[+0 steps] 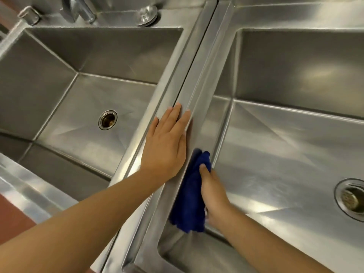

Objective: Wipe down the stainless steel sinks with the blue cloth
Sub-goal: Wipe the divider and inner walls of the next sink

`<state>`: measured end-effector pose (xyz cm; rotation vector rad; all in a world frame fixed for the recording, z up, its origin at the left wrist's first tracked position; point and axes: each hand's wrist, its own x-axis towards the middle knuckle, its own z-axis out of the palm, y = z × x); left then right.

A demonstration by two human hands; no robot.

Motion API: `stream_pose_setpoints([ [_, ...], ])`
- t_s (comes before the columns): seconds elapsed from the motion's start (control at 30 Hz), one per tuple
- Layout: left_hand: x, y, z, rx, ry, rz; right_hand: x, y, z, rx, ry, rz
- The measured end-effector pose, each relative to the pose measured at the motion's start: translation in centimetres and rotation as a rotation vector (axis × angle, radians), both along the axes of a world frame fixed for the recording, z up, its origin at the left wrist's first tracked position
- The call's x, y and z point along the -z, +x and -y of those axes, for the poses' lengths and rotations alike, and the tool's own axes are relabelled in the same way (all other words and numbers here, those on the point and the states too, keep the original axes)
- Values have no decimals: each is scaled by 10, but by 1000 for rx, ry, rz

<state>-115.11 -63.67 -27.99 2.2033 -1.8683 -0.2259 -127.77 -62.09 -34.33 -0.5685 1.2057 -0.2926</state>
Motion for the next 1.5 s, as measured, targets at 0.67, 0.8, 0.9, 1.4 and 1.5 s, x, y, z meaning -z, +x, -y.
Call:
stream_pose_setpoints([
  [0.67, -8, -20, -86, -154, 101, 100, -43, -17, -52, -147, -134, 225],
  [0.8, -7, -21, -87, -141, 85, 117, -7, -2, -52, -70, -305, 83],
  [0.9, -8, -22, -87, -141, 72, 126, 29, 0, -45, -30, -281, 21],
  [1.4, -8, -23, -87, -143, 71, 141, 46, -1, -60, 37, 11, 59],
  [1.5, -8, -23, -88, -145, 62, 136, 83, 0, -64, 48, -92, 13],
])
